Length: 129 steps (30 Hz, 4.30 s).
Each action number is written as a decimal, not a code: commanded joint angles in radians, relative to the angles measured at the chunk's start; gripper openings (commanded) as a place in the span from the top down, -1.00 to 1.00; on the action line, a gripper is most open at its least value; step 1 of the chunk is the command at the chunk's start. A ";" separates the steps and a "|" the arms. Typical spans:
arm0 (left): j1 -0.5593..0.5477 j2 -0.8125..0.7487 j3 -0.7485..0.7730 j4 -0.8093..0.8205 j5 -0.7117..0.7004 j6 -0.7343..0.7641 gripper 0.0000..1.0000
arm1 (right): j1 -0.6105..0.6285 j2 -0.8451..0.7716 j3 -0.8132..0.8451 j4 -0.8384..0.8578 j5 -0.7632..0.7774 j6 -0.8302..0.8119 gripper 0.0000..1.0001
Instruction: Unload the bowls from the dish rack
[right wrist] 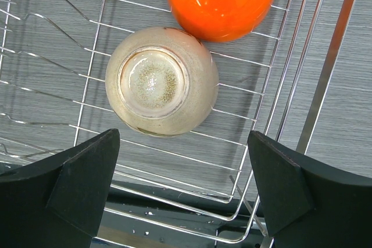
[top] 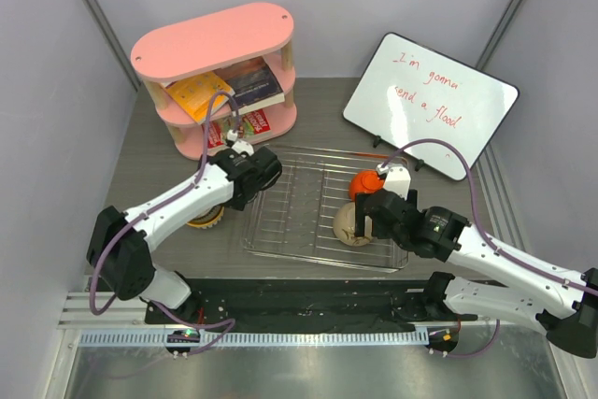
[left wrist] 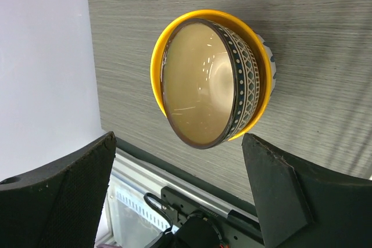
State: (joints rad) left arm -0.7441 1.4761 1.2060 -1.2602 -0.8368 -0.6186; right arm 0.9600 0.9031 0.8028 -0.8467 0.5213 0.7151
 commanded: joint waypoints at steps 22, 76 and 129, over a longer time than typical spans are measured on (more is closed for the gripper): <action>0.167 0.055 -0.059 0.091 0.090 0.039 -0.76 | -0.003 0.003 -0.002 0.012 0.011 0.014 -0.94; -0.276 0.338 0.254 0.772 0.972 -0.053 -0.83 | -0.003 -0.303 0.234 -0.247 -0.026 0.216 -0.86; -0.199 0.460 0.179 0.845 1.015 -0.104 -0.99 | -0.003 -0.222 0.098 -0.153 -0.030 0.192 -0.83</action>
State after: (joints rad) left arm -0.9512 1.9179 1.3468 -0.1905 0.2680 -0.7475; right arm 0.9581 0.6685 0.8436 -1.0252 0.4519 0.9169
